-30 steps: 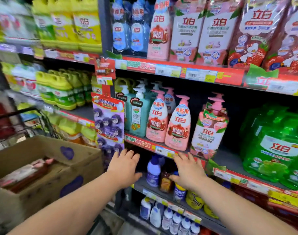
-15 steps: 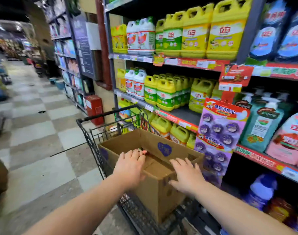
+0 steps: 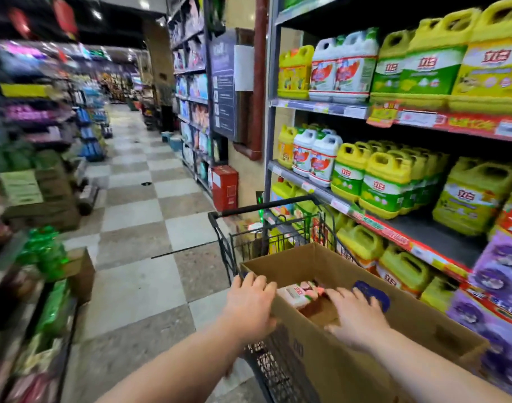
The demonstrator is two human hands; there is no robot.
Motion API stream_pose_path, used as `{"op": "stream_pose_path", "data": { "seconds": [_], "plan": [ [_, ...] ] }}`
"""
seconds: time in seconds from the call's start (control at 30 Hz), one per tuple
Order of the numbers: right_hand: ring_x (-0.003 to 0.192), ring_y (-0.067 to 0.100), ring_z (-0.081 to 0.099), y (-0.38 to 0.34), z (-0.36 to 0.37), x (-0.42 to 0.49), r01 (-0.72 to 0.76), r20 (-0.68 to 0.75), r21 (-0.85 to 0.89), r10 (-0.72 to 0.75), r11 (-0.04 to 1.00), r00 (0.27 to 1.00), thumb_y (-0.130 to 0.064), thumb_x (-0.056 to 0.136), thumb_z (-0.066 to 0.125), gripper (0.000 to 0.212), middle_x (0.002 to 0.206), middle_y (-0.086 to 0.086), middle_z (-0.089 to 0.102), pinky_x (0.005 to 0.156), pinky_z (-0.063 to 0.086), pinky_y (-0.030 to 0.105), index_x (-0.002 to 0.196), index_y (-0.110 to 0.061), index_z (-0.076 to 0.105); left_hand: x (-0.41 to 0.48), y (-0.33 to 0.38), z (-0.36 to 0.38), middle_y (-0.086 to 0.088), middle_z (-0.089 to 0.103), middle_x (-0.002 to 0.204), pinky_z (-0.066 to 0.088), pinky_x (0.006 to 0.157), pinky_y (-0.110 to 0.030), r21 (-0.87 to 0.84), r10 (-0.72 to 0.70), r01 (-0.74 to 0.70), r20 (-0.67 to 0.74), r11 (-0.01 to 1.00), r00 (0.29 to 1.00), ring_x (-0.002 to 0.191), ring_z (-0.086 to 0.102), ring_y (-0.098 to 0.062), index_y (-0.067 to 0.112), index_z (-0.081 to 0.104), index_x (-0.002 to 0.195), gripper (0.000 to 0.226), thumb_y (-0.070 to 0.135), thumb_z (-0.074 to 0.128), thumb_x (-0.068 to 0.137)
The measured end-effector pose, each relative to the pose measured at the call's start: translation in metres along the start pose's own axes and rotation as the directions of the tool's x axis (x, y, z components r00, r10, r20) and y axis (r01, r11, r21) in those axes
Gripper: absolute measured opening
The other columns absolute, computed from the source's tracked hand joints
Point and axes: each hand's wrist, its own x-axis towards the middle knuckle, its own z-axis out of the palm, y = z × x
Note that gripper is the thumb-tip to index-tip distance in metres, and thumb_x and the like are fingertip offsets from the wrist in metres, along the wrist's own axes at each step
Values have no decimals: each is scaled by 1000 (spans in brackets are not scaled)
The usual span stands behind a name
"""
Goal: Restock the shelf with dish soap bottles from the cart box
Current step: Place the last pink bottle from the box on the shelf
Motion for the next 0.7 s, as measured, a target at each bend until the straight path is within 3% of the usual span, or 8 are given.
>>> {"op": "stream_pose_path", "data": {
  "seconds": [0.37, 0.7],
  "plan": [
    [146, 30, 10, 6, 10, 180, -9, 101, 38, 5, 999, 995, -45, 88, 53, 75, 157, -3, 17, 115, 11, 56, 149, -27, 15, 172, -58, 28, -10, 34, 144, 16, 112, -49, 21, 47, -49, 100, 999, 994, 137, 25, -31, 17, 27, 141, 68, 50, 49, 86],
    [146, 32, 9, 34, 54, 234, -128, 275, 53, 108, 990, 955, -45, 87, 55, 83, 159, 3, 15, 116, 9, 56, 150, -30, 4, 268, -54, 97, -7, 36, 142, 20, 112, -47, -45, 181, -176, 291, 983, 939, 135, 28, -28, 19, 28, 141, 69, 54, 49, 85]
  ]
}}
